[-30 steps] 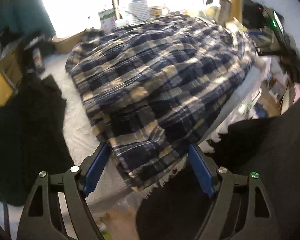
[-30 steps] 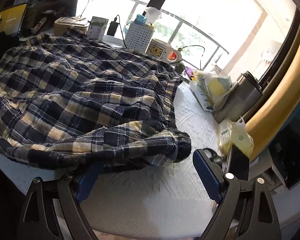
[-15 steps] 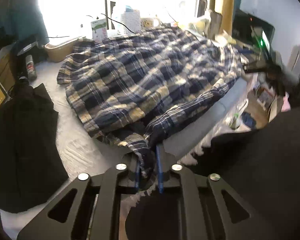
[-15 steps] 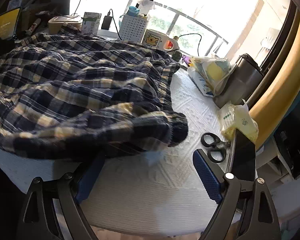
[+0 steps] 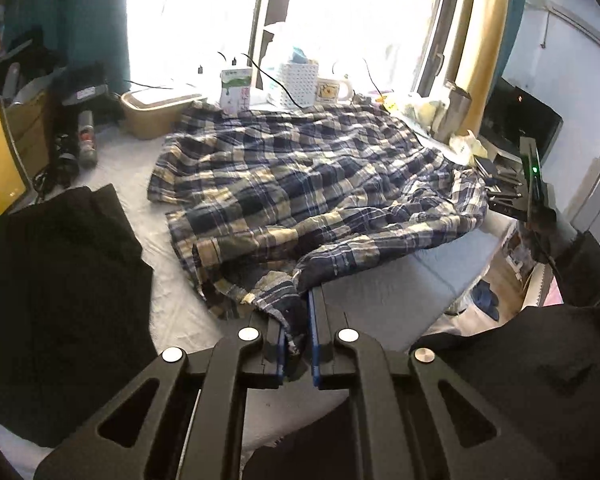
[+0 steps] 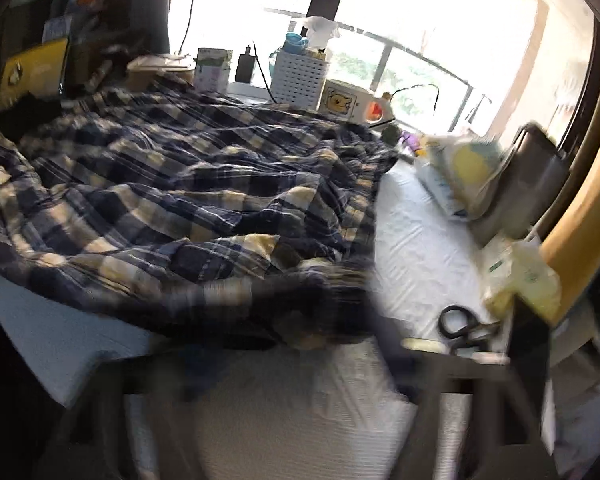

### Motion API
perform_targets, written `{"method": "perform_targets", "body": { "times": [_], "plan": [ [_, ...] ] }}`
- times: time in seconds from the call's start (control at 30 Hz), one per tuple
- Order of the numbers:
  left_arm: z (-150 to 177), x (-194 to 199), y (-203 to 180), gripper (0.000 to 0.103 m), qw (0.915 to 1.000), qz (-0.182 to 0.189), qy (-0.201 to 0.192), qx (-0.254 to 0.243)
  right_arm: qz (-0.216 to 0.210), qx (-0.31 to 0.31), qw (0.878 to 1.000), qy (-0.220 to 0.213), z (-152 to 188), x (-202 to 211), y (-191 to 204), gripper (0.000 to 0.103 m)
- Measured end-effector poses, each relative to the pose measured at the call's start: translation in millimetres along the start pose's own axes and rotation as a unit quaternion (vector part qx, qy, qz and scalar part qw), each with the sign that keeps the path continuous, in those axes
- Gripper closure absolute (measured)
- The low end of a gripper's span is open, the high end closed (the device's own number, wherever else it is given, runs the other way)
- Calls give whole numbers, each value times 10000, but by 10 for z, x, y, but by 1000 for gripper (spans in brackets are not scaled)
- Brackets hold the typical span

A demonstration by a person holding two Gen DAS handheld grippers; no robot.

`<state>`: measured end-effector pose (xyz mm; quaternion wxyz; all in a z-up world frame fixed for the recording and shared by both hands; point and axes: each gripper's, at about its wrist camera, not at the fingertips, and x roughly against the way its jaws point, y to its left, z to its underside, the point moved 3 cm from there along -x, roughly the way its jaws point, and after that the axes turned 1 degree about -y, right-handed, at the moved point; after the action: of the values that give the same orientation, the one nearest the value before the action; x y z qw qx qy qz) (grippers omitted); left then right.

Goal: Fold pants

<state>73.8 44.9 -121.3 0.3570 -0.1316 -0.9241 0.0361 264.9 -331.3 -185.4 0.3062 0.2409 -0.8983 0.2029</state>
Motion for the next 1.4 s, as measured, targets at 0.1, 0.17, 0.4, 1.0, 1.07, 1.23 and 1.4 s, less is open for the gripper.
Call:
{"method": "perform_targets", "body": {
  "times": [0.1, 0.17, 0.4, 1.0, 1.07, 1.23, 1.4],
  "plan": [
    [-39, 75, 16, 95, 9999, -23, -140, 93, -90, -105, 9997, -179, -27, 67, -7, 79],
    [-93, 121, 1, 95, 9996, 6, -271, 104, -40, -241, 9992, -328, -62, 127, -63, 80],
    [-365, 222, -66, 95, 9978, 62, -658, 25, 132, -559, 9964, -620, -283, 308, -277, 80],
    [-1517, -146, 388, 95, 9907, -561, -1239, -17, 335, -1182, 9849, -1218, -1183, 157, -688, 80],
    [-1642, -262, 472, 95, 9905, -646, -1215, -29, 330, -1241, 9846, -1186, -1300, 20, -728, 80],
    [-1935, -618, 727, 95, 9916, -703, -1084, -48, 413, -1239, 9871, -922, -1553, -381, -815, 80],
    [-2092, -983, 943, 95, 9947, -589, -838, 21, 427, -1445, 9861, -706, -1699, -758, -944, 80]
  ]
}}
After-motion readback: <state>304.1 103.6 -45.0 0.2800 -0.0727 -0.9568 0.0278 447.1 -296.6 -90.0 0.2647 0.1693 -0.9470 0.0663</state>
